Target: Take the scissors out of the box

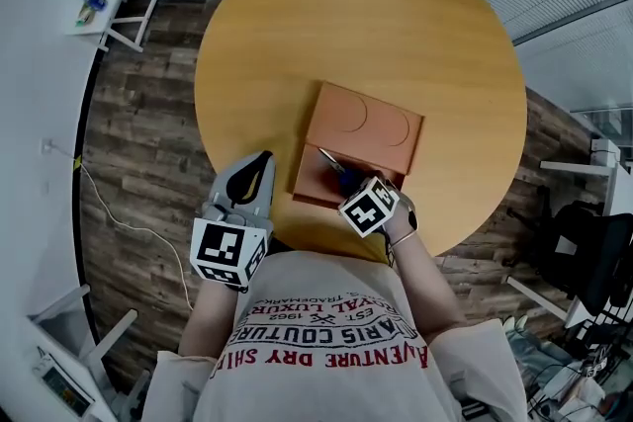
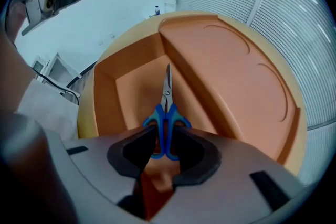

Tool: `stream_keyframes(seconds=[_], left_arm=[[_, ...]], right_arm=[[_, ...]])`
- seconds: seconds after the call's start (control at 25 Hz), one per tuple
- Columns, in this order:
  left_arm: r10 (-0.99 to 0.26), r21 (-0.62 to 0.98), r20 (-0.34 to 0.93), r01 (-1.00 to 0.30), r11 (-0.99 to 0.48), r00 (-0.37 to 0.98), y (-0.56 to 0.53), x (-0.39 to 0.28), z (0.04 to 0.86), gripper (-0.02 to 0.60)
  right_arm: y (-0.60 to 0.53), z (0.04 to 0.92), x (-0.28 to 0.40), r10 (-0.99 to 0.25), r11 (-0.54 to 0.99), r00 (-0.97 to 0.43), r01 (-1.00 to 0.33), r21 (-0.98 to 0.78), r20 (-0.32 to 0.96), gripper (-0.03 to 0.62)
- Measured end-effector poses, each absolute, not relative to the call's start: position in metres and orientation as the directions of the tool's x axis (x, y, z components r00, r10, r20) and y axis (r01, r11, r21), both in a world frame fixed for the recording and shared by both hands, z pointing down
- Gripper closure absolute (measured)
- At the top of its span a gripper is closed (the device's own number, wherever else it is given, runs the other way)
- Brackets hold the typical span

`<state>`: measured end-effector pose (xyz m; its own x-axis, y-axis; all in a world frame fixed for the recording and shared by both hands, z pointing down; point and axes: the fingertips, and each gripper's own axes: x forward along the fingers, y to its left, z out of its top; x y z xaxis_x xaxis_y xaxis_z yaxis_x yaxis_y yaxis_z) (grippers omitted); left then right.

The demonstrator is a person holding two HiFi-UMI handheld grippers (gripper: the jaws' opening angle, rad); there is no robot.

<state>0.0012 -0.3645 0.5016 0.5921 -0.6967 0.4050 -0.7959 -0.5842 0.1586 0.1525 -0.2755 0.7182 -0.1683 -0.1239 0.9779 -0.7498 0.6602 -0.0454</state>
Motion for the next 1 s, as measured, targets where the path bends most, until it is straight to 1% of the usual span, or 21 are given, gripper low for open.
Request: stream_keyframes(seconds=[0.4,0.56,0.76,1.0], left_arm=[[-0.680,0.167,0.389,-0.773,-0.612,0.622,-0.364,0.019,0.502,0.571],[-0.671,0.160,0.353,-0.748,-0.644,0.652,-0.363,0.029,0.494,0.571],[-0.666,0.109,0.337,-0.730,-0.674,0.665,-0.358,0.033,0.482,0.571],[-0.693,0.065,0.329,-0.747,-0.661,0.642,-0.358,0.023,0.473,0.571]], right_arm=[[-0.277,0.720,0.152,-0.114,0.700,-0.157,-0.713,-0.033,0.981,0.491],[-0.276,0.719,0.155,-0.123,0.709,-0.166,-0.705,-0.030,0.978,0.500],[-0.267,0.718,0.153,-0.153,0.740,-0.169,-0.672,-0.001,0.974,0.502],[-0.267,0.707,0.150,-0.164,0.764,-0.173,-0.645,0.014,0.971,0.503]])
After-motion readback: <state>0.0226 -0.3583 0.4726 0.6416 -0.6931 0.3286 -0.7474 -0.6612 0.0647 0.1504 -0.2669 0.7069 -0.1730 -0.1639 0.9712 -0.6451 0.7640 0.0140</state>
